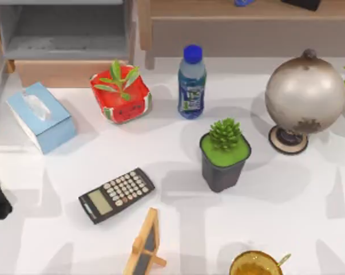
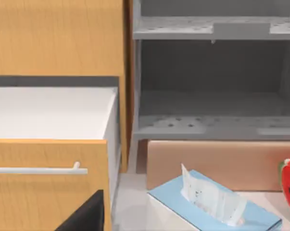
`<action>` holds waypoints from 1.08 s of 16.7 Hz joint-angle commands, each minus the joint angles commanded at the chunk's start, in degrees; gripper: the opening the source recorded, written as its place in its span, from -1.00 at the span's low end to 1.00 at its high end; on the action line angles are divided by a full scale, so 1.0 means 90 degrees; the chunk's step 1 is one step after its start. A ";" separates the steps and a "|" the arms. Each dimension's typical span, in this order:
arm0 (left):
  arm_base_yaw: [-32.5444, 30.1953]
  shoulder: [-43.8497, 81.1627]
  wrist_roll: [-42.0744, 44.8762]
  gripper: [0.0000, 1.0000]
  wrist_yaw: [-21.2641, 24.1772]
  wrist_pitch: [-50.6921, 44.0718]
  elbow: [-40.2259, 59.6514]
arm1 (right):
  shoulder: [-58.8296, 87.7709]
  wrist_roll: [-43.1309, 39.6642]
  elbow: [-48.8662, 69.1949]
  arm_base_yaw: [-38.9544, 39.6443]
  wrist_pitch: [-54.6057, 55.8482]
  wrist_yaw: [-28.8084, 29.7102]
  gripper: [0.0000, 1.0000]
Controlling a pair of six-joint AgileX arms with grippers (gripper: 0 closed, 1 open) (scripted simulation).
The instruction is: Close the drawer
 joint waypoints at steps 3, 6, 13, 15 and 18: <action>-0.0074 0.0085 0.0007 1.00 -0.0080 0.0075 0.0050 | 0.0000 0.0000 0.0000 0.0000 0.0000 0.0000 1.00; -0.0574 0.0712 0.0031 1.00 -0.0598 0.0560 0.0366 | 0.0000 0.0000 0.0000 0.0000 0.0000 0.0000 1.00; -0.2743 0.3966 0.0058 1.00 -0.2710 0.2551 0.1647 | 0.0000 0.0000 0.0000 0.0000 0.0000 0.0000 1.00; -0.3393 0.4988 0.0072 1.00 -0.3344 0.3142 0.2025 | 0.0000 0.0000 0.0000 0.0000 0.0000 0.0000 1.00; -0.4216 0.6300 0.0099 1.00 -0.4156 0.3894 0.2506 | 0.0000 0.0000 0.0000 0.0000 0.0000 0.0000 1.00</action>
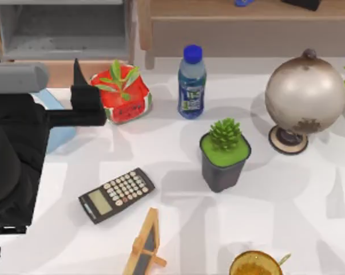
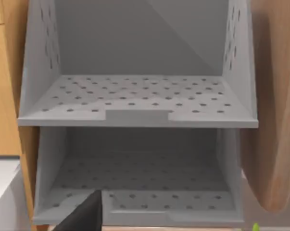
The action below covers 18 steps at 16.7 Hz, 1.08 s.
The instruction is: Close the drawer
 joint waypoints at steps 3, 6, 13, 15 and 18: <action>-0.0534 0.0822 0.0023 1.00 -0.0532 0.0490 0.0313 | 0.0000 0.0000 0.0000 0.0000 0.0000 0.0000 1.00; -0.0685 0.1039 0.0031 1.00 -0.0685 0.0629 0.0401 | 0.0000 0.0000 0.0000 0.0000 0.0000 0.0000 1.00; -0.0279 0.1174 0.0235 1.00 -0.0277 0.1010 0.0287 | 0.0000 0.0000 0.0000 0.0000 0.0000 0.0000 1.00; 0.0301 0.1428 0.0577 1.00 0.0317 0.1582 0.0176 | 0.0000 0.0000 0.0000 0.0000 0.0000 0.0000 1.00; 0.1614 0.1978 0.1453 1.00 0.1625 0.2699 -0.0017 | 0.0000 0.0000 0.0000 0.0000 0.0000 0.0000 1.00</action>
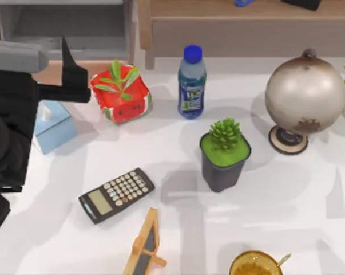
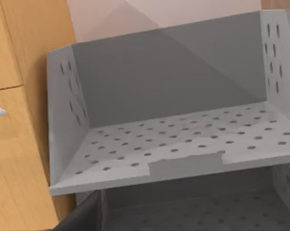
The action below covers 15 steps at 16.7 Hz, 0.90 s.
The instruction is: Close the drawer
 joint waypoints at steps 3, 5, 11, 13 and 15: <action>0.1738 0.0720 0.1357 1.00 0.1617 0.1306 -0.0171 | 0.0000 0.0000 0.0000 0.0000 0.0000 0.0000 1.00; 0.3004 0.1269 0.2500 1.00 0.2757 0.2149 -0.0248 | 0.0000 0.0000 0.0000 0.0000 0.0000 0.0000 1.00; 0.6185 0.2915 0.6041 1.00 0.5767 0.3775 -0.0187 | 0.0000 0.0000 0.0000 0.0000 0.0000 0.0000 1.00; 0.6796 0.3423 0.7019 1.00 0.6425 0.3876 -0.0075 | 0.0000 0.0000 0.0000 0.0000 0.0000 0.0000 1.00; 0.7138 0.3861 0.7794 1.00 0.6905 0.3730 0.0068 | 0.0000 0.0000 0.0000 0.0000 0.0000 0.0000 1.00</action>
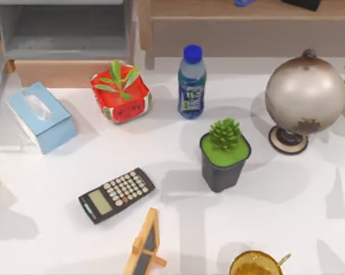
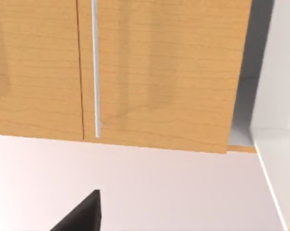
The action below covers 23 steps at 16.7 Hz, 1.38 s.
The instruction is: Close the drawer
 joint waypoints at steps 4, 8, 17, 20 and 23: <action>0.0053 0.0519 0.0757 1.00 0.0459 -0.0488 0.0219 | 0.0000 0.0000 0.0000 0.0000 0.0000 0.0000 1.00; 0.0043 0.0539 0.0783 1.00 0.0473 -0.0515 0.0228 | 0.0000 0.0000 0.0000 0.0000 0.0000 0.0000 1.00; -0.0341 0.0735 0.0775 1.00 0.0092 -0.0806 0.0726 | 0.0000 0.0000 0.0000 0.0000 0.0000 0.0000 1.00; -0.0341 0.0735 0.0775 0.85 0.0092 -0.0806 0.0726 | 0.0000 0.0000 0.0000 0.0000 0.0000 0.0000 1.00; -0.0341 0.0735 0.0775 0.40 0.0092 -0.0806 0.0726 | 0.0000 0.0000 0.0000 0.0000 0.0000 0.0000 1.00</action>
